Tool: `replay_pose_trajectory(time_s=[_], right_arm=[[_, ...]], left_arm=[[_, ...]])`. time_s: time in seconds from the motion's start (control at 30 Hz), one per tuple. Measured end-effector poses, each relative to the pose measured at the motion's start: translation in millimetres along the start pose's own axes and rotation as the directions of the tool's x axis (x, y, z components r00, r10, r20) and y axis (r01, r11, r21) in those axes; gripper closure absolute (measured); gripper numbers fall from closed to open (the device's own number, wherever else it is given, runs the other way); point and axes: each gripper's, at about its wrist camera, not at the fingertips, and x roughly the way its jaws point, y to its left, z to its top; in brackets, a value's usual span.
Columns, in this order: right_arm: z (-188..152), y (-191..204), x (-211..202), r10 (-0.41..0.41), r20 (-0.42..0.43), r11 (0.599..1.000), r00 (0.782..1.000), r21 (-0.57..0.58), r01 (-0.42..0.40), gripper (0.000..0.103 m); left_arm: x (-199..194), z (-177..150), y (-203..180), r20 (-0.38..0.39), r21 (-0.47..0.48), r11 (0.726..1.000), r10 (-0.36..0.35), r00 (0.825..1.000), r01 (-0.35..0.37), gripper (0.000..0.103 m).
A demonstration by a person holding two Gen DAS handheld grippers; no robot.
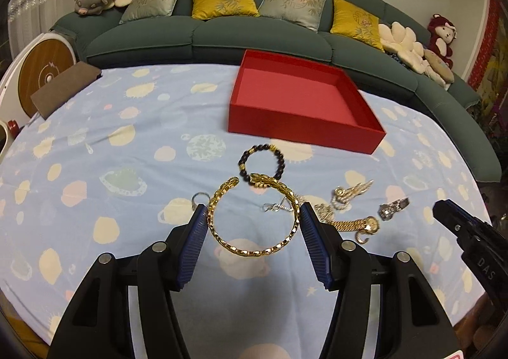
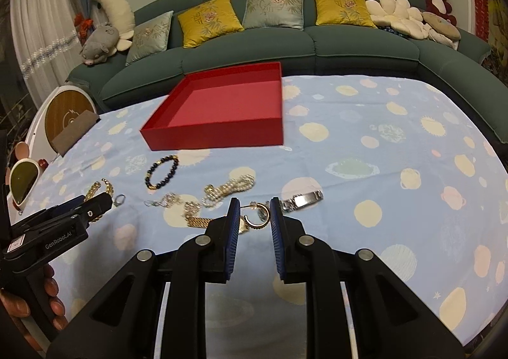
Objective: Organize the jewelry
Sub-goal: 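Lift the earring with the right tool while the left tool grasps the gold bangle, then carry earring and bangle into the red box and open both tools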
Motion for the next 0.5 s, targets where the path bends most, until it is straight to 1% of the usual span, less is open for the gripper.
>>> replay_pose_trajectory(time_s=[0.13, 0.23, 0.3, 0.37, 0.43, 0.5], right_arm=[[35.3, 13.5, -17.2, 0.055, 0.051, 0.998, 0.997, -0.025, -0.054, 0.084], [68.9, 22.7, -18.0, 0.073, 0.083, 0.996, 0.994, -0.059, -0.069, 0.084], [91.3, 27.7, -11.8, 0.074, 0.098, 0.994, 0.992, -0.088, -0.065, 0.084], [113.2, 29.9, 1.0, 0.078, 0.104, 0.992, 0.991, -0.106, -0.067, 0.084], [134.0, 29.4, 19.7, 0.078, 0.099, 0.992, 0.992, -0.111, -0.067, 0.084], [153.3, 25.0, 43.9, 0.078, 0.088, 0.993, 0.993, -0.096, -0.07, 0.084]], left_arm=[[-30.3, 36.6, -9.9, 0.078, 0.056, 0.998, -0.016, 0.997, 0.012, 0.046], [-33.7, 70.7, -11.1, 0.107, 0.073, 0.997, -0.029, 0.994, 0.021, 0.046], [-26.5, 96.0, -12.4, 0.114, 0.083, 0.996, -0.035, 0.993, 0.025, 0.046], [-15.2, 118.8, -14.9, 0.126, 0.096, 0.995, -0.026, 0.992, 0.014, 0.046], [2.9, 142.6, -18.2, 0.136, 0.103, 0.995, -0.017, 0.991, 0.003, 0.046], [25.5, 163.3, -20.0, 0.132, 0.091, 0.996, -0.012, 0.991, 0.0, 0.046]])
